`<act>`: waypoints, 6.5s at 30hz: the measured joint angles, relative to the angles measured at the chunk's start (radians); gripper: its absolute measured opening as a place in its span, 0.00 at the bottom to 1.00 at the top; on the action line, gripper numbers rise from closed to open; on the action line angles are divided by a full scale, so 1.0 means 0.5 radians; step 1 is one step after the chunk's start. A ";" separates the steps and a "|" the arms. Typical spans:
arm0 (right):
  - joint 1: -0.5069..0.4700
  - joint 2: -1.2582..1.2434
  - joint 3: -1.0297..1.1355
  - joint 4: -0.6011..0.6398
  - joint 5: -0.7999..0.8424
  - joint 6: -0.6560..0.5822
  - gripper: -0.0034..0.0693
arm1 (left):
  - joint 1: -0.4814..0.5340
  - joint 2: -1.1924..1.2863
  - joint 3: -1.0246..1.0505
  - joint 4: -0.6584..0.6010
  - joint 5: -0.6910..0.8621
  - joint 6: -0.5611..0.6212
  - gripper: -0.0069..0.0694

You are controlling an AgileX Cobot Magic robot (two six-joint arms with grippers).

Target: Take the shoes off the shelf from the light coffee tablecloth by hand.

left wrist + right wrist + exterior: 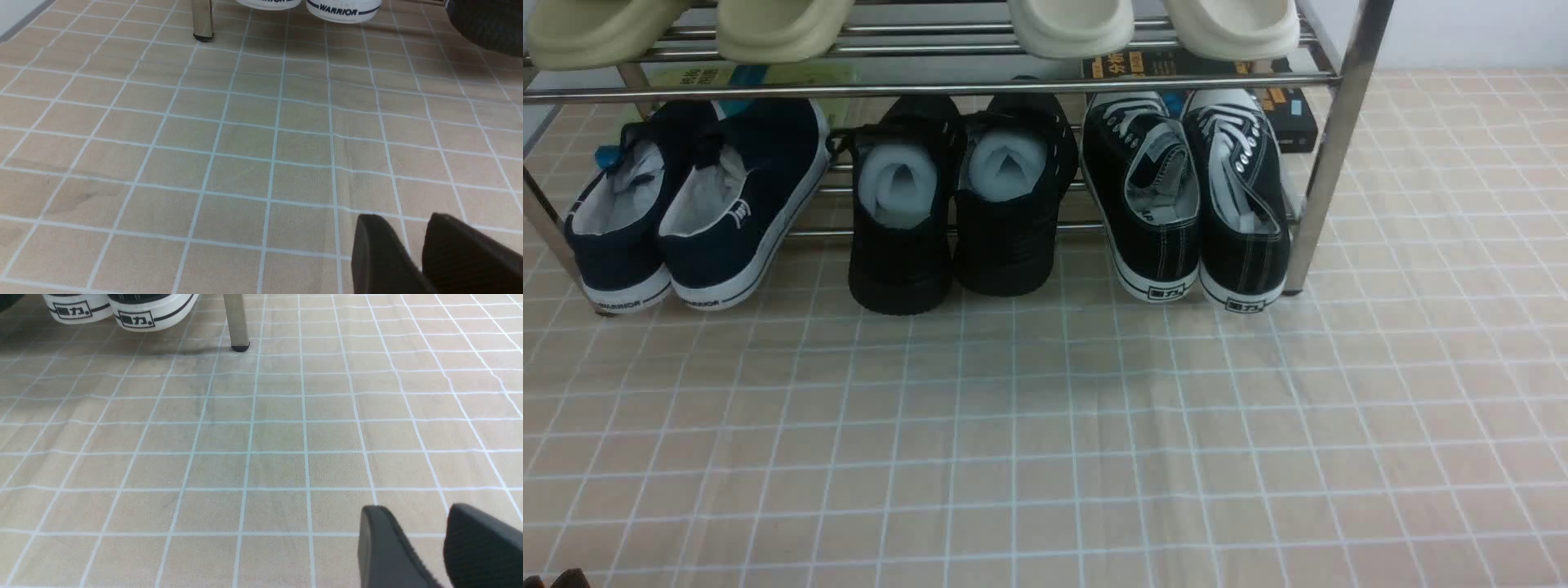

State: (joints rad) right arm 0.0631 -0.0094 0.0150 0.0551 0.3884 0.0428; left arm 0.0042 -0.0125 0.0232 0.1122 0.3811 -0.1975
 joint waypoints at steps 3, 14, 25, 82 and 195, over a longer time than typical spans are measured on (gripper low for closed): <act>0.000 0.000 0.000 0.000 0.000 0.000 0.38 | 0.000 0.000 0.000 0.000 0.000 0.000 0.37; 0.000 0.000 0.000 0.000 0.000 0.000 0.38 | 0.000 0.000 0.000 0.000 0.000 0.000 0.38; 0.000 0.000 0.000 0.000 0.000 0.000 0.38 | 0.000 0.000 0.000 0.000 0.000 0.000 0.39; -0.002 1.352 -1.148 0.437 0.729 0.134 0.05 | 0.000 0.000 0.000 0.000 0.000 0.000 0.40; 1.280 3.137 -2.739 0.301 1.286 0.257 0.07 | 0.000 0.000 0.000 0.012 0.000 0.000 0.40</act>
State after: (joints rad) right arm 0.7029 1.5592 -1.3546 0.2057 1.0315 0.1715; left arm 0.0042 -0.0125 0.0232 0.1181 0.3814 -0.1975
